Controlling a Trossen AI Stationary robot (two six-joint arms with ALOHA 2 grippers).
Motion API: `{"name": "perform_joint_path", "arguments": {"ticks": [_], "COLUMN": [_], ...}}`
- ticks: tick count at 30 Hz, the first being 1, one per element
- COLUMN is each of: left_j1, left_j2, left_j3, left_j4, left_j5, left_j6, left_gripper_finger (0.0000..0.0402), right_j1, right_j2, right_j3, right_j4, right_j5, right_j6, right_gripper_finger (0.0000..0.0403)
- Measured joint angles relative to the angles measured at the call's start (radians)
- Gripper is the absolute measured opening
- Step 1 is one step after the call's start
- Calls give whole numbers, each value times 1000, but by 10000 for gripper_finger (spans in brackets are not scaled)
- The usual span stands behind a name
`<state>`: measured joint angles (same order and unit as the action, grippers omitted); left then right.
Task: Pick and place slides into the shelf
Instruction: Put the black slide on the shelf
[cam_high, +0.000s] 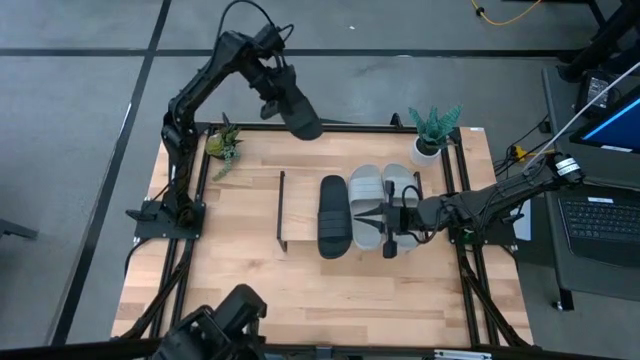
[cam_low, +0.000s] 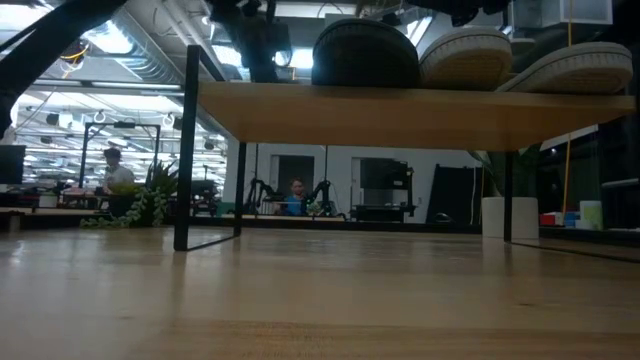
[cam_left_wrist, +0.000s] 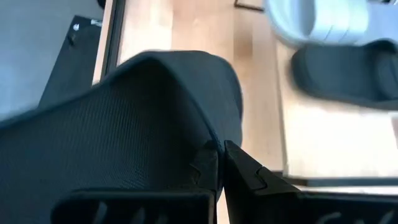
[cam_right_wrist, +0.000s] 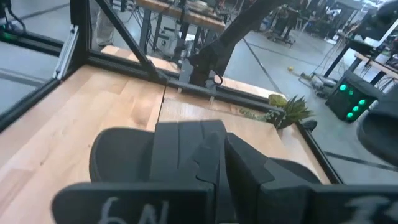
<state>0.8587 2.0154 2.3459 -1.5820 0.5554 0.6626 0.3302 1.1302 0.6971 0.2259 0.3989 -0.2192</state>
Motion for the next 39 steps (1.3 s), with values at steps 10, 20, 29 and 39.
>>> {"name": "perform_joint_path", "arguments": {"ticks": [10, 20, 29, 39], "left_j1": [-96, -203, -280, -380], "left_j2": [-4, -44, -163, -388], "left_j3": [7, 7, -7, -367], "left_j4": [11, 11, 11, 10], "left_j5": [20, 23, 25, 22], "left_j6": [-115, -216, -302, -317], "left_gripper_finger": [1, 0, 0, 0], "right_j1": [0, 0, 0, 0], "right_j2": [0, 0, 0, 0], "right_j3": [0, 0, 0, 0], "right_j4": [-32, -37, -57, -82], "right_j5": [0, 0, 0, 0], "right_j6": [0, 1, 1, 31], "right_gripper_finger": [28, 28, 28, 28]}}
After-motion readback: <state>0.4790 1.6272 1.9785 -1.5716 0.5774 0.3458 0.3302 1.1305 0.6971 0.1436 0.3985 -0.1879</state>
